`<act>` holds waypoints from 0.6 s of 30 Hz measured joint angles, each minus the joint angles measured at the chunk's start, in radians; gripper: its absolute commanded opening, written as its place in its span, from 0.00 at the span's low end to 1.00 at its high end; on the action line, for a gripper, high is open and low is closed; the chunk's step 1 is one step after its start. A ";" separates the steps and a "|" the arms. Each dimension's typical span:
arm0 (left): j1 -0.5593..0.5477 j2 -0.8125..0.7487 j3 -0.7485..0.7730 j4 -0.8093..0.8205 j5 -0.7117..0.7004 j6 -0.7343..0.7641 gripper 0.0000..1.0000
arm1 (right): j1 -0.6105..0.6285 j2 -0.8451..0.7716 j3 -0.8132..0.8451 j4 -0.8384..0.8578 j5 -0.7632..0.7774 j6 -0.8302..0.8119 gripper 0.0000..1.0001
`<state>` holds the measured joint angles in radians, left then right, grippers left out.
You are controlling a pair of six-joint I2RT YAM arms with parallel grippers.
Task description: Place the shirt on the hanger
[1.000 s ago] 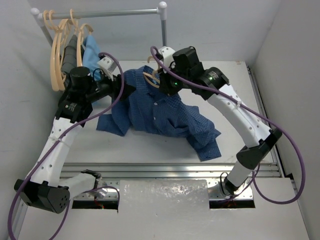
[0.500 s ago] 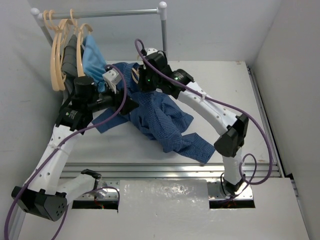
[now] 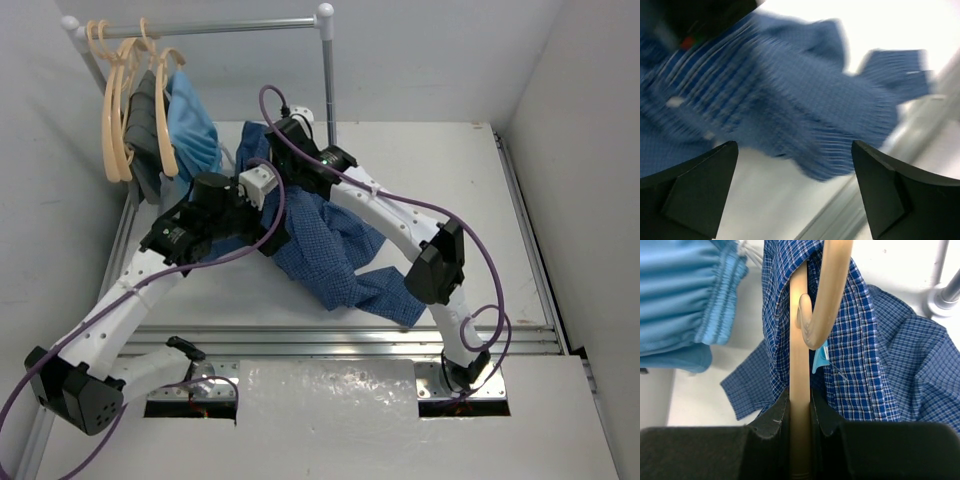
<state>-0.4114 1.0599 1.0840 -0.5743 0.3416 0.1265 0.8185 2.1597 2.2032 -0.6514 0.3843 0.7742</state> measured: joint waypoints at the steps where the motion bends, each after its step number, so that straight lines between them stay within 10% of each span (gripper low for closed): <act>1: 0.000 0.006 -0.015 0.001 -0.041 0.005 0.99 | 0.002 0.000 0.000 0.002 0.001 0.006 0.00; 12: -0.042 0.086 -0.064 0.155 -0.329 0.038 0.96 | 0.015 -0.002 -0.021 0.048 -0.003 0.082 0.00; 18: -0.063 0.085 -0.118 0.224 -0.394 0.038 0.39 | 0.010 -0.004 -0.048 0.066 -0.001 0.122 0.00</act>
<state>-0.4747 1.1454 0.9657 -0.3508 -0.0525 0.1642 0.8280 2.1555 2.1555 -0.5854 0.3832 0.8967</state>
